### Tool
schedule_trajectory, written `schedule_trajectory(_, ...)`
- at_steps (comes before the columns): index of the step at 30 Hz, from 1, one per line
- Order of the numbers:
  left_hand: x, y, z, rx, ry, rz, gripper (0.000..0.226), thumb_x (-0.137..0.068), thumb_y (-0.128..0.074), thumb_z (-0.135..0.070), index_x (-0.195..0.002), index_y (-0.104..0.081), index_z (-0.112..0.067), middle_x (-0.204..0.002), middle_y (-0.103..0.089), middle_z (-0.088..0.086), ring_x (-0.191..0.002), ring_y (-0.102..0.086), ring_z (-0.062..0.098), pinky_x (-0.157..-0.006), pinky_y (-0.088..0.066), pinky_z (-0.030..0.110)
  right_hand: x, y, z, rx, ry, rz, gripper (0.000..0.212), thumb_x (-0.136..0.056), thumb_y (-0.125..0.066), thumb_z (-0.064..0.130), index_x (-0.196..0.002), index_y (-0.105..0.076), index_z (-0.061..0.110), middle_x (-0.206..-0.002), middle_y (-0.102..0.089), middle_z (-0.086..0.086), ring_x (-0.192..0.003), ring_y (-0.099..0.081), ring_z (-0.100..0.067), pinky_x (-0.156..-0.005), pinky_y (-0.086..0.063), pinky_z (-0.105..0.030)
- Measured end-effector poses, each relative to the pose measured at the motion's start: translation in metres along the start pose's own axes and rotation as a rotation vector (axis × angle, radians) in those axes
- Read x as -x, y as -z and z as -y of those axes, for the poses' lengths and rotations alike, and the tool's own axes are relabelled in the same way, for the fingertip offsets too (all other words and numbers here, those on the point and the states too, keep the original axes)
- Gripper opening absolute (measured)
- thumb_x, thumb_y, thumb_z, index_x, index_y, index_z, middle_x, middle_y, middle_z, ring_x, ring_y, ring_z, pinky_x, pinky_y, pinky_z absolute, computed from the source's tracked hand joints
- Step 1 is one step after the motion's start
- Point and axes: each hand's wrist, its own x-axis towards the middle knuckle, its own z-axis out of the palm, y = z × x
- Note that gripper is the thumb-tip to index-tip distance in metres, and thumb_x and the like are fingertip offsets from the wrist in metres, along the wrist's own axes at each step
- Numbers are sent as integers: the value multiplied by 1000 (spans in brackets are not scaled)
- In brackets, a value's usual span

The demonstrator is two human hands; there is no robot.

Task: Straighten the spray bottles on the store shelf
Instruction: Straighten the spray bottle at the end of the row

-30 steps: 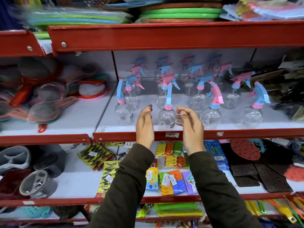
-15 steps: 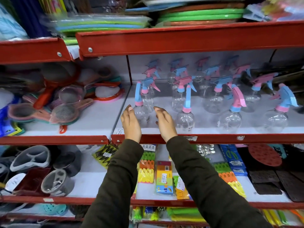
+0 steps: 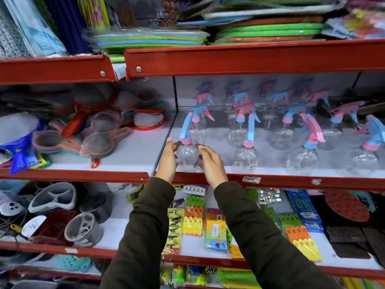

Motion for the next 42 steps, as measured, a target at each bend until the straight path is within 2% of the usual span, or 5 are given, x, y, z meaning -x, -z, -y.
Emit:
schedule_trajectory(4,1,1,3,-51,-11,-31,50,-102,-16,-47,-122,-54,-22,-120,-56,-1,-111,-52,15,-99,-32,28,13,-1,4,39,19,-7,46,-76,-48,65,-108,-66,38,-133,-65,-2,-127,-59,-18,-116,-44,-45)
schedule_trajectory(9,10,0,14,-277,-151,-189,58,-102,-20,-47,-146,-41,-15,-155,-40,8,-144,-33,19,-116,-19,30,11,2,14,88,58,-44,42,-104,-42,38,-141,-51,20,-137,-49,-1,-124,-46,-11,-108,-34,-26)
schedule_trajectory(21,3,6,23,-201,-95,-156,61,-100,-19,-52,-145,-42,-19,-153,-44,7,-142,-38,23,-121,-23,40,18,-11,3,124,6,-2,68,-83,-39,65,-131,-63,22,-138,-65,-5,-130,-58,-21,-117,-42,-46)
schedule_trajectory(33,-7,10,21,-139,-76,-44,36,-99,-20,-53,-118,-48,-40,-142,-54,6,-129,-47,23,-115,-30,38,32,1,3,265,112,-10,39,-103,-45,35,-133,-60,16,-138,-56,-9,-118,-52,-13,-109,-39,-29)
schedule_trajectory(42,-9,9,31,-205,-76,-80,74,-81,-24,-69,-136,-52,-28,-148,-51,3,-137,-45,24,-119,-29,47,29,5,6,290,98,16,41,-103,-45,35,-138,-56,17,-142,-54,-10,-132,-51,-22,-113,-37,-32)
